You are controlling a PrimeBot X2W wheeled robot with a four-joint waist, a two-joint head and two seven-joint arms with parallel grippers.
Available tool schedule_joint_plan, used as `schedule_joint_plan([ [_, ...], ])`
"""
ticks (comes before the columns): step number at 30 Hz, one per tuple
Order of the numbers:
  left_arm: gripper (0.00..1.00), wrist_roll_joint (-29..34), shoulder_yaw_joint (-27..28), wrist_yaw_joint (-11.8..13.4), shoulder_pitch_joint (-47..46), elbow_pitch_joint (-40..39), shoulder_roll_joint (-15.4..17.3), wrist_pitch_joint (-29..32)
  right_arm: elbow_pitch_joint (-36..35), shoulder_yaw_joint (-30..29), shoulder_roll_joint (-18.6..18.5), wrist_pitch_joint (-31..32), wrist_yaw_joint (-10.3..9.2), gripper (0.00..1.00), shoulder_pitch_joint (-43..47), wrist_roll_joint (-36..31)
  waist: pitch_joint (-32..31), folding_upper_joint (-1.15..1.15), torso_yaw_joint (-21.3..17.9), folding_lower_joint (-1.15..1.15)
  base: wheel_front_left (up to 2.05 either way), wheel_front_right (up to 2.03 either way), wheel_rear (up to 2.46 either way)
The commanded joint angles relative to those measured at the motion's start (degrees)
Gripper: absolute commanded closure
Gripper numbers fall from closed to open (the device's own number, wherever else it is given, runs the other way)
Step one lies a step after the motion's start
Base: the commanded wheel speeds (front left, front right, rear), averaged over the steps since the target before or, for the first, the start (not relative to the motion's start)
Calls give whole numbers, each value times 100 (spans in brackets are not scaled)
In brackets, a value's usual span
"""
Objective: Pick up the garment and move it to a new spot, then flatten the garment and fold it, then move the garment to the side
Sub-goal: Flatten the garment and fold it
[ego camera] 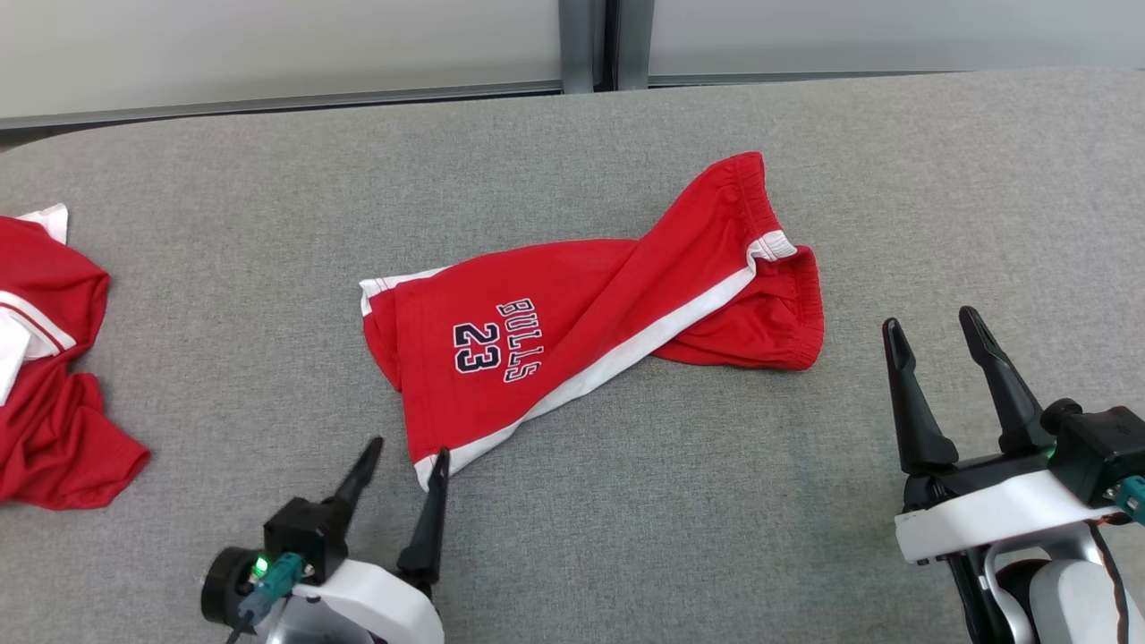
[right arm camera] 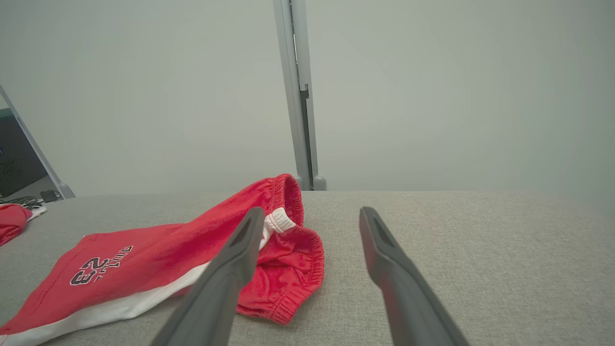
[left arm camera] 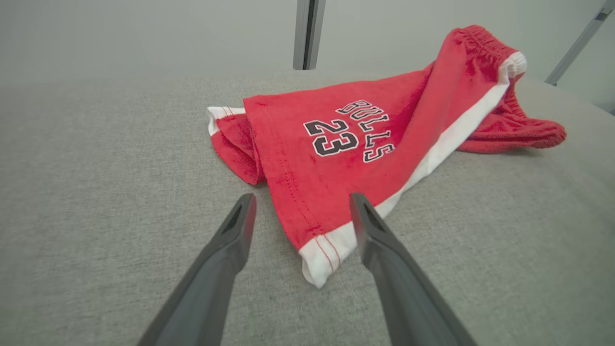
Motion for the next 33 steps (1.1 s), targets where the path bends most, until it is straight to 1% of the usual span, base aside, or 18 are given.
schedule_joint_plan([
  [1,0,-74,-36,-40,40,89,-22,52,22,-7,-2,-15,0,0,36,27,24,0,-8,0,0,0,0],
  [4,0,-182,-95,-53,-7,320,-71,131,68,9,9,-29,0,0,-5,48,72,0,-7,0,0,0,0],
  [5,13,-205,-106,-59,-57,382,-86,141,79,18,4,-32,0,0,-25,45,87,0,-8,0,0,0,0],
  [6,40,-255,-95,-75,-100,425,-101,108,94,29,-7,-27,0,0,-42,51,101,0,-8,0,0,0,0],
  [7,93,-265,-88,-77,-139,475,-108,75,110,35,-19,-25,0,0,-55,61,110,0,-9,0,0,0,0],
  [8,100,-297,-105,-105,-161,547,-110,91,124,42,-33,-23,0,0,-79,67,121,0,-12,0,0,0,0],
  [14,100,-328,-151,-173,-335,796,-81,7,273,78,-126,-22,0,0,-259,111,197,0,-7,0,0,0,0],
  [17,100,-323,-169,-167,-409,848,-83,-46,440,219,-283,49,0,0,-493,146,267,0,28,0,0,0,0],
  [18,100,-323,-169,-167,-409,848,-83,-46,440,219,-283,49,0,0,-493,146,267,0,28,0,0,0,0],
  [26,100,-279,-306,-169,-738,860,-128,-211,1248,913,-838,301,0,0,-1414,358,589,0,329,0,0,0,0],
  [28,100,-296,-347,-196,-832,879,-145,-247,1453,1056,-927,342,-1,0,-1665,419,676,0,404,0,0,0,0],
  [33,100,-346,-409,-169,-949,974,-172,-385,2009,1337,-1051,351,-1,0,-2173,551,760,0,515,0,0,0,0],
])
